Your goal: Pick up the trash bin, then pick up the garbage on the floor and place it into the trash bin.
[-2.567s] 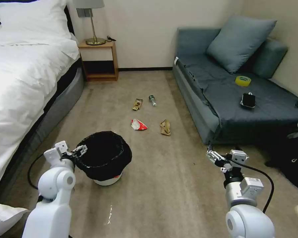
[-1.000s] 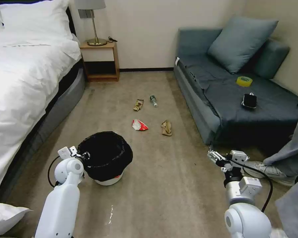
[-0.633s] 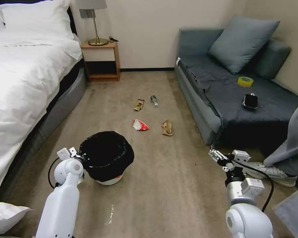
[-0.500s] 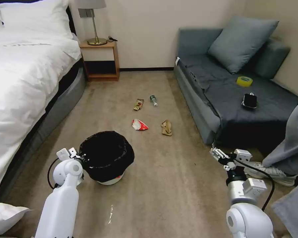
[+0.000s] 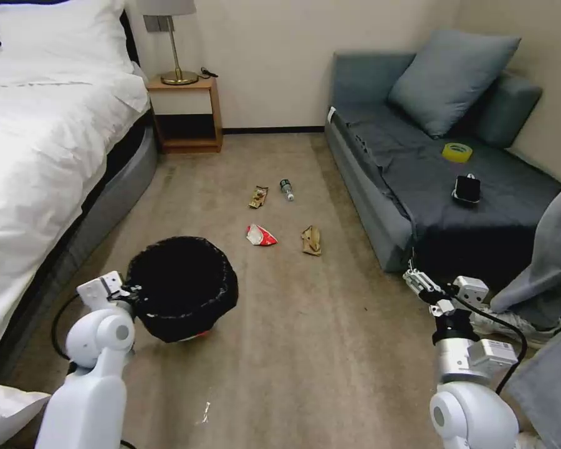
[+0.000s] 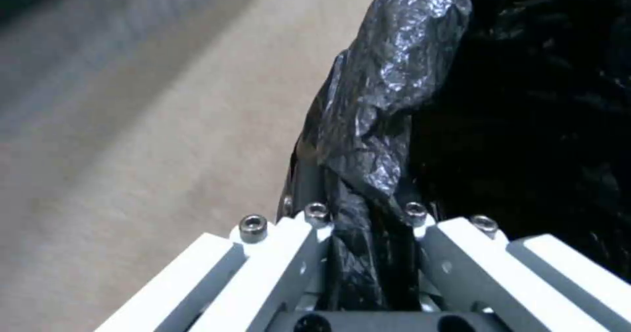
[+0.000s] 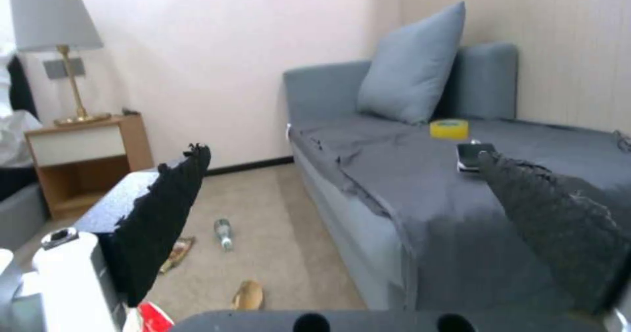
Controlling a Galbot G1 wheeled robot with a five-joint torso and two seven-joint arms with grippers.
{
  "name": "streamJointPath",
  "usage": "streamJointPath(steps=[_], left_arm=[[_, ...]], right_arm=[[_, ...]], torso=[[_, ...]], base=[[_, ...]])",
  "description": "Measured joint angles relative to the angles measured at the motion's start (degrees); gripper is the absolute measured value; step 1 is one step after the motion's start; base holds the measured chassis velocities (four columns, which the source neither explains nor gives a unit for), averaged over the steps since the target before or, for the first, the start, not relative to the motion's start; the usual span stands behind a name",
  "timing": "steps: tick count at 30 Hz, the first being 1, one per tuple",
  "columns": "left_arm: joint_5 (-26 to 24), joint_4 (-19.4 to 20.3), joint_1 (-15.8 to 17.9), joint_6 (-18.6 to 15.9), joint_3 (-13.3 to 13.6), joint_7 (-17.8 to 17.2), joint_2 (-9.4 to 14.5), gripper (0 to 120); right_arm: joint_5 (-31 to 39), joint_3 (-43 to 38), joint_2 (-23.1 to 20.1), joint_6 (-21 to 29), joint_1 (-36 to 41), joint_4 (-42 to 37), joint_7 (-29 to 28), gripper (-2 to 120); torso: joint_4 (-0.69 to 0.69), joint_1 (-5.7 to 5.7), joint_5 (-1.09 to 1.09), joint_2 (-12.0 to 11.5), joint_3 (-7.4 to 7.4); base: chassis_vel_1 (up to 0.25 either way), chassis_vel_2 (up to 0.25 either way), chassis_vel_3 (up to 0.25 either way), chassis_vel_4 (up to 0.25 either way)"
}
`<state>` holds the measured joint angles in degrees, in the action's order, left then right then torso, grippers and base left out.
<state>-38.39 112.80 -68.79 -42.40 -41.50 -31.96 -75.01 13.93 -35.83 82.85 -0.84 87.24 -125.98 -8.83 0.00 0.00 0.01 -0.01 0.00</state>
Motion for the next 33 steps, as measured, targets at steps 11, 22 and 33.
streamJointPath(steps=[11, 22, 33], left_arm=[[4.94, 7.36, -10.21, 0.1, -3.03, 2.26, -1.64, 4], [5.41, 8.7, -11.38, 0.16, -5.09, 3.01, -2.45, 4], [5.23, 8.08, -10.36, 0.25, -5.96, 3.33, -2.39, 3]], right_arm=[[2.4, 0.02, -1.35, -2.73, 0.65, 0.36, 3.83, 100], [2.26, 0.97, -1.05, -4.77, 1.0, 1.29, 6.08, 100], [1.97, 1.0, -1.0, -5.23, 1.62, 1.33, 6.43, 100]], torso=[[0.01, 0.0, -0.01, 0.01, 0.0], [0.0, -0.01, -0.01, 0.02, -0.01], [0.0, 0.0, 0.0, 0.02, 0.0]], base=[[0.0, 0.0, 0.0, 0.0], [-0.017, 0.018, 0.023, -0.012], [-0.183, 0.182, 0.196, -0.206]])
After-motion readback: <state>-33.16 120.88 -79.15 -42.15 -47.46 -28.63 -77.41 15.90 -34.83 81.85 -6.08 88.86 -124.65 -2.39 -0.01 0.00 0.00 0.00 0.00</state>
